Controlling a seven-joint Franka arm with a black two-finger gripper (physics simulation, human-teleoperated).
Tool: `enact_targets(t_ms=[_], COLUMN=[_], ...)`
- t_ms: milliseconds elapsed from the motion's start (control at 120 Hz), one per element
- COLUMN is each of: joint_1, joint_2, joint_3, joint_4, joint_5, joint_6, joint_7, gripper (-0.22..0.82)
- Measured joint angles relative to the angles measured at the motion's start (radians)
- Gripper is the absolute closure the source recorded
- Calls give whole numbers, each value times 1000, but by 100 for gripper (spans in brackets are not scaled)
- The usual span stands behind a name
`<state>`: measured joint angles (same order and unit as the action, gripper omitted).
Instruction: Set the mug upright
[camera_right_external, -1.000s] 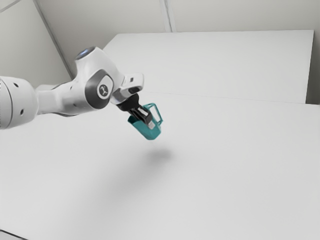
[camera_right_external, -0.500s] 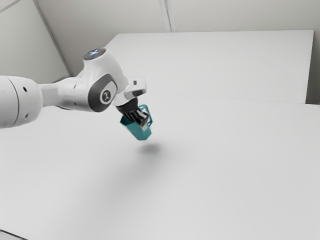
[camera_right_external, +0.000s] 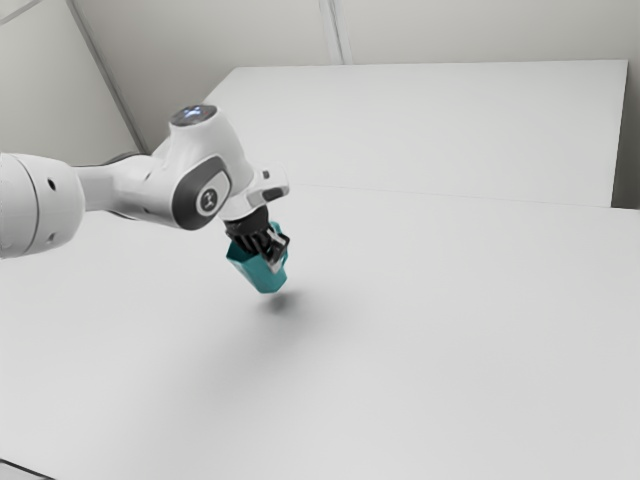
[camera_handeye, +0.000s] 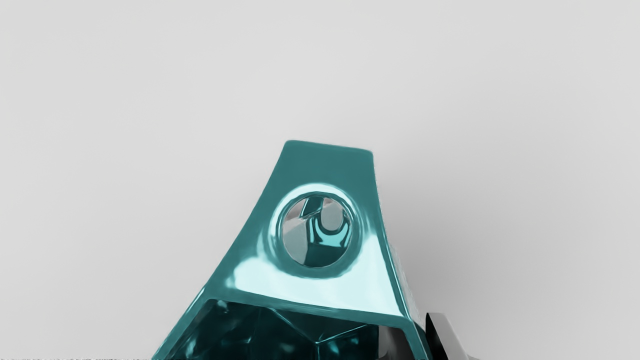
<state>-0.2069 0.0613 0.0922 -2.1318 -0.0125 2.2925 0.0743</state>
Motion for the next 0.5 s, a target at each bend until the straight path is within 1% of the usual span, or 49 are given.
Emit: enact_targets(t_ms=[500], joint_1=[31], joint_2=[91], joint_3=[0], joint_4=[33], joint_5=[0], joint_6=[1], joint_7=[-72], gripper=[75])
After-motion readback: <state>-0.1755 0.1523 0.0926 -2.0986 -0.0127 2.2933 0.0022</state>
